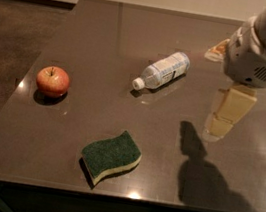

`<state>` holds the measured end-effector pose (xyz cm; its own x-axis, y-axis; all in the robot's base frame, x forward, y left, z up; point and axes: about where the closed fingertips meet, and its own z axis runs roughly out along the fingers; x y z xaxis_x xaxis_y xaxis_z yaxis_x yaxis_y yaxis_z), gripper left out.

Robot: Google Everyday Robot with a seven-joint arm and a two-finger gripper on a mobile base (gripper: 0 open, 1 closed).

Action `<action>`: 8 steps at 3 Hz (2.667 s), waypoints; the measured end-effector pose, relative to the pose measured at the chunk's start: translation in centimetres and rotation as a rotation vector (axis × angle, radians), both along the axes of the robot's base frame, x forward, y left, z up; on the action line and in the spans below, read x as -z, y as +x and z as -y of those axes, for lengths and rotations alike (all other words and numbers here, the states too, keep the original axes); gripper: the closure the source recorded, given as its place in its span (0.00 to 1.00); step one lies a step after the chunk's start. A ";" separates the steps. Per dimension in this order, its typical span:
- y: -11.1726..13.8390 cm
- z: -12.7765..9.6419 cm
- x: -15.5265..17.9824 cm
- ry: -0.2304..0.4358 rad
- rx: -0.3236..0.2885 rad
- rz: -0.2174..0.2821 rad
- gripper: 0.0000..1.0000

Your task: Pick sponge

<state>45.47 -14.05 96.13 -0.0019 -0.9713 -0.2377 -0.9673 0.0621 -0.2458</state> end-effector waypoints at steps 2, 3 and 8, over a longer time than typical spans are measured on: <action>-0.5 -7.4 3.7 0.032 -0.260 -0.033 0.00; -2.0 -10.3 6.1 0.035 -0.442 -0.057 0.00; -6.7 -14.1 11.6 -0.038 -0.733 -0.146 0.18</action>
Offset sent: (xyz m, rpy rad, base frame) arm -0.0182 0.1245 -0.0694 0.0521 0.0714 0.5094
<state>38.73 0.02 84.48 0.6199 -0.7434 -0.2511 -0.7806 -0.6168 -0.1012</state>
